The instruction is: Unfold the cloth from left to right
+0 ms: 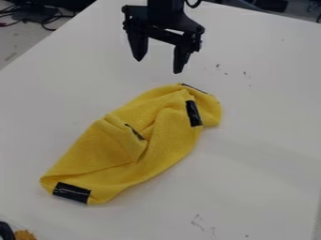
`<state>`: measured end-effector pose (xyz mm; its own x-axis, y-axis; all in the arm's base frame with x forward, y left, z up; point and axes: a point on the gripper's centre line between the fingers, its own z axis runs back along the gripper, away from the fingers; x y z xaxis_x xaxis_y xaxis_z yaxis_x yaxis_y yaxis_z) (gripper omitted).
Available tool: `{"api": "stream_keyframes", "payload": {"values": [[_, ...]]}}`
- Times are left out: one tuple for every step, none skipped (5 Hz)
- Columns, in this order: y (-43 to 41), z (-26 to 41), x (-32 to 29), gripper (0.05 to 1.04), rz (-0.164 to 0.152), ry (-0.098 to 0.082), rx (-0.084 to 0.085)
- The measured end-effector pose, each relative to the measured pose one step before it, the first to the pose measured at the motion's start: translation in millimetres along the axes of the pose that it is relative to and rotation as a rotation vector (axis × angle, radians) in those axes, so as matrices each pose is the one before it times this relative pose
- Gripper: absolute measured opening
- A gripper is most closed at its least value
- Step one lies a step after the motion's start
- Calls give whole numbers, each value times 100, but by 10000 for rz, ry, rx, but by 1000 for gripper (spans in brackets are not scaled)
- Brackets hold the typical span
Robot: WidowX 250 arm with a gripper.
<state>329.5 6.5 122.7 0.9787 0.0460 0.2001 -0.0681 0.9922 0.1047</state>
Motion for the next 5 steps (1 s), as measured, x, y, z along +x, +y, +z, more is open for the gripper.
{"api": "stream_keyframes", "payload": {"values": [[-128,-790,-149,1001,-15,247,-5],[-284,38,447,1001,57,65,-121],[-1318,-625,1172,1001,-59,267,-182],[-2345,-959,341,1001,365,-131,-346],[-2019,-1689,2,1001,395,-229,-261]]}}
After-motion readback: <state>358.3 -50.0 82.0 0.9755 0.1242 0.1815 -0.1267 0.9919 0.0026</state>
